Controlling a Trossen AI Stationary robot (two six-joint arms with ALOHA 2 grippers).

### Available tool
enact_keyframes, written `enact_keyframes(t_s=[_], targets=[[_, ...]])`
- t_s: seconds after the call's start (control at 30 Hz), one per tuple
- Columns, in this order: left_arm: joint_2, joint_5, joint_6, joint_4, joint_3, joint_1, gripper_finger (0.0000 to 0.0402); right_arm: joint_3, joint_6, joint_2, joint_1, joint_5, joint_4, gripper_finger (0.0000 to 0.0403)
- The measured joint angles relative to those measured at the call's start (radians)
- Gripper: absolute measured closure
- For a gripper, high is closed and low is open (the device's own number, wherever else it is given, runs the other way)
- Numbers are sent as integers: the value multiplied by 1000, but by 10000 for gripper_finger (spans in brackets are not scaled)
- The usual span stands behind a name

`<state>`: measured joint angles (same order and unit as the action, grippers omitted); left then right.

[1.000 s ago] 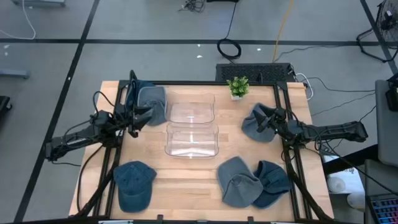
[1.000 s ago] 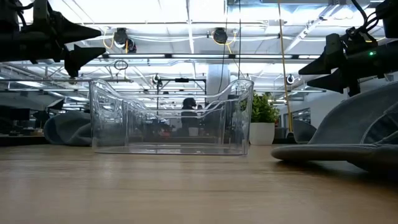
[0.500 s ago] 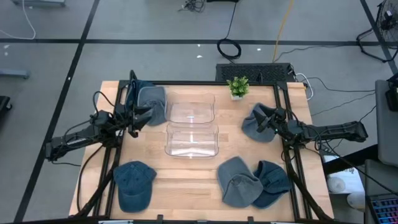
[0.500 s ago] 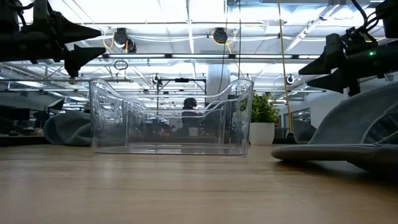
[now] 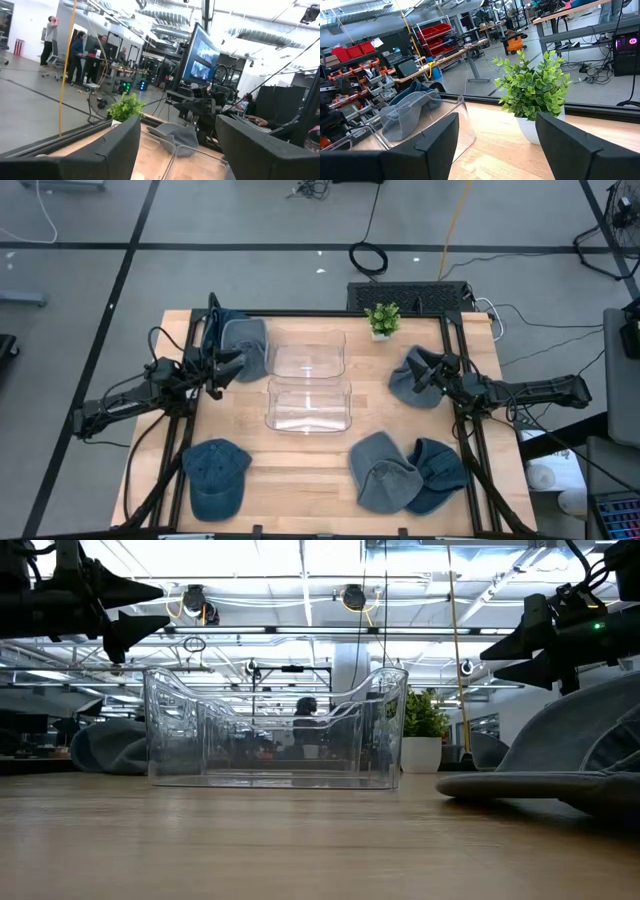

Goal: Pick & Place hat
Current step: Put the top left gray cap into the top transparent bin

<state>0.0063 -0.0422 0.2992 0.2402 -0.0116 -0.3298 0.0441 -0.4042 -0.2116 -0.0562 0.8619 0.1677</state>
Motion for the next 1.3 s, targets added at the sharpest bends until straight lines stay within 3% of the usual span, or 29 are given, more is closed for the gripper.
enact_keyframes(t_s=[0.23,0.63,0.9,1.3], targets=[[0,-3,-4,0,0,0,133,0,0,0,0,0,0,149],[0,-117,70,-42,-35,0,133,0,0,0,0,0,0,149],[40,-88,33,-313,-254,0,133,0,0,0,0,0,0,149],[284,-76,52,-479,-577,0,133,0,0,0,0,0,0,149]])
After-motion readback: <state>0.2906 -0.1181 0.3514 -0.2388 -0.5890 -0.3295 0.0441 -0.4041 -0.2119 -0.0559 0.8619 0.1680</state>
